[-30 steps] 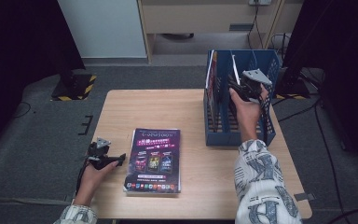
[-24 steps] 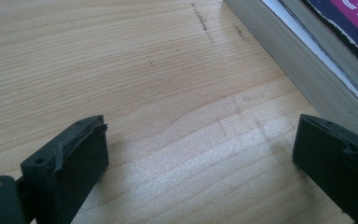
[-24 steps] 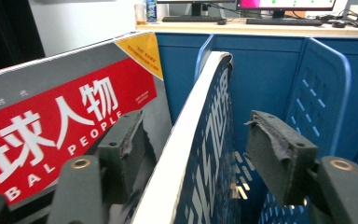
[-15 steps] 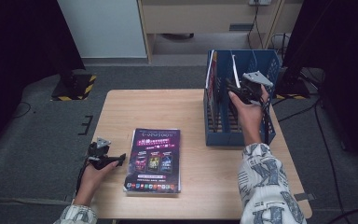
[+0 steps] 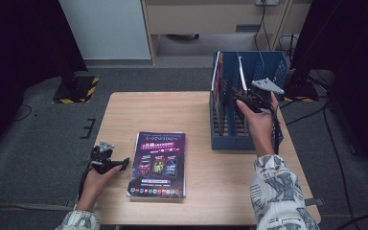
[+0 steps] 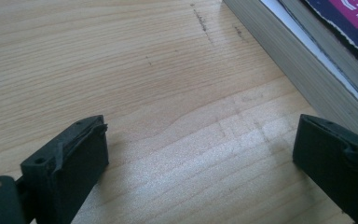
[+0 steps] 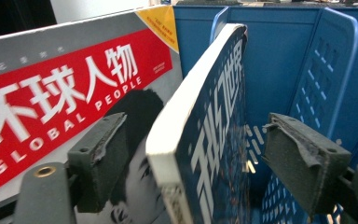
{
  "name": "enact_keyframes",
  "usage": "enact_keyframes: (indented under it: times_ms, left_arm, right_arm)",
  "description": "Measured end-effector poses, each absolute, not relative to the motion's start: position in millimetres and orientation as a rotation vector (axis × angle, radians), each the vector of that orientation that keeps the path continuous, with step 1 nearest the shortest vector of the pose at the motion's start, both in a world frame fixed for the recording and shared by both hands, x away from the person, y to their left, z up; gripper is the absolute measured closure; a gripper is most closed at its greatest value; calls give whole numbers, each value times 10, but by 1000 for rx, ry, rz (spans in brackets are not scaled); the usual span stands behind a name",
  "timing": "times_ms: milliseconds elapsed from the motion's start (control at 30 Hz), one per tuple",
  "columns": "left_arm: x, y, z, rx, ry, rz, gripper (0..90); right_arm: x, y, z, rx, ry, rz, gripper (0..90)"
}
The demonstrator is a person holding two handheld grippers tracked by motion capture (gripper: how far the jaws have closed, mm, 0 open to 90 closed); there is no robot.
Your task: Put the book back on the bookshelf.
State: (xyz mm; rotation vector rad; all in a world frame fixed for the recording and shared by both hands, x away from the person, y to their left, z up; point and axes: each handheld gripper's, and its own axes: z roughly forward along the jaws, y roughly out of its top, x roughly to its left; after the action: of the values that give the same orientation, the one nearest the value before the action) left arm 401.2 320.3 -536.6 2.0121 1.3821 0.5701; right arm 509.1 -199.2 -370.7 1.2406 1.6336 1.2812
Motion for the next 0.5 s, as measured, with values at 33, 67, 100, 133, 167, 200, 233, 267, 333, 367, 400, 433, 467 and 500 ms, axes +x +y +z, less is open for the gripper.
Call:
enact_keyframes:
  times_ms: [33, 67, 100, 133, 167, 200, 233, 267, 333, 367, 400, 433, 467, 500]
  left_arm:
    - [4012, 3202, -5366, 2012, 1382, 570, 24]
    - [4012, 3201, -5365, 2012, 1382, 570, 24]
    - [4013, 3201, -5365, 2013, 1381, 572, 24]
    - [4013, 3200, -5365, 2012, 1381, 572, 24]
    - [4013, 3199, -5365, 2012, 1382, 572, 24]
    - [4012, 3198, -5366, 2010, 1383, 570, 24]
    - [4012, 3199, -5365, 2012, 1382, 570, 24]
    - [4012, 3198, -5365, 2013, 1382, 570, 24]
    - [4012, 3198, -5366, 2012, 1383, 570, 24]
    - [4012, 3199, -5365, 2014, 1381, 572, 24]
    - [4012, 3197, -5366, 2011, 1383, 570, 24]
    - [4012, 3197, -5365, 2012, 1384, 570, 24]
    - [4012, 3197, -5365, 2011, 1384, 571, 23]
    - [4012, 3197, -5365, 2012, 1384, 571, 23]
  right_arm:
    - [5074, -1991, -3713, 1240, 1641, 1278, 209]
    - [5055, -1989, -3723, 1238, 1646, 1277, 209]
    - [5036, -1987, -3734, 1237, 1648, 1282, 208]
    - [5021, -1985, -3744, 1236, 1652, 1284, 207]
    - [4999, -1981, -3759, 1235, 1655, 1286, 204]
    - [4982, -1978, -3771, 1234, 1657, 1289, 200]
    - [4967, -1974, -3780, 1235, 1661, 1291, 193]
    - [4950, -1970, -3787, 1235, 1667, 1291, 191]
    - [4919, -1962, -3800, 1232, 1669, 1298, 181]
    - [4902, -1956, -3803, 1230, 1672, 1302, 176]
    - [4885, -1952, -3804, 1226, 1674, 1302, 172]
    - [4866, -1950, -3803, 1223, 1679, 1306, 171]
    - [4850, -1949, -3805, 1220, 1681, 1309, 169]
    - [4831, -1949, -3806, 1220, 1685, 1309, 167]
